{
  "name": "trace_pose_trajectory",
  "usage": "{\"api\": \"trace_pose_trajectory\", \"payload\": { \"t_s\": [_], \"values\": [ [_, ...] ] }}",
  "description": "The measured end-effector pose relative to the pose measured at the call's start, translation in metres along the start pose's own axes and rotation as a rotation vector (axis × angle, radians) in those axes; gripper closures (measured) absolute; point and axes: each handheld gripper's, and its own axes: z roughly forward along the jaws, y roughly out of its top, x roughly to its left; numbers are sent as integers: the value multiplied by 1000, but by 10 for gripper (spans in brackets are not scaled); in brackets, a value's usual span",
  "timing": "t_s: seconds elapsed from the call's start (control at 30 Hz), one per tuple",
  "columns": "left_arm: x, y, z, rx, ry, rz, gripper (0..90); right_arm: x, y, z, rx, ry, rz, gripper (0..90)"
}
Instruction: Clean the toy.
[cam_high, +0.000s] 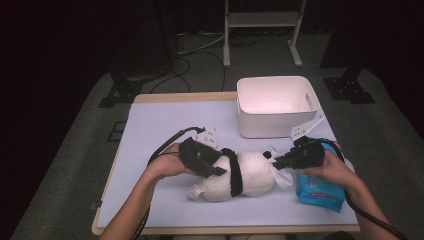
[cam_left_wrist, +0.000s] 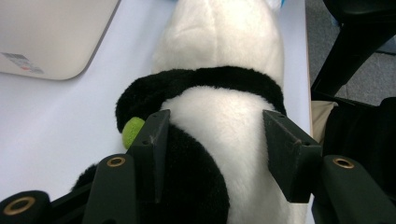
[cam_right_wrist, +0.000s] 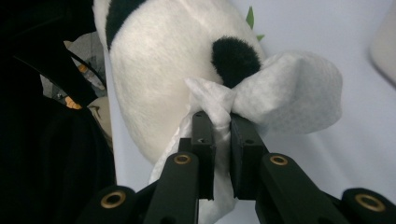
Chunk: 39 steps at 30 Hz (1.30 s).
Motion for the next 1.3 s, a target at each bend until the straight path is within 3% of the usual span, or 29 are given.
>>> {"api": "trace_pose_trajectory", "payload": {
  "t_s": [0.13,0.37,0.7,0.9,1.3],
  "values": [
    [0,-1,2,-23,-15,-8,426,1,0,-7,-29,-10,-4,813],
    [-2,0,3,-21,-19,-6,405,10,12,-15,0,-47,-48,813],
    [-4,1,9,-46,-37,2,398,19,26,-22,-25,-37,-80,813],
    [-4,4,12,-41,-34,1,389,24,38,-11,38,-49,-109,813],
    [-5,6,14,-46,-38,8,378,33,67,11,79,-17,-172,811]
  ]
}}
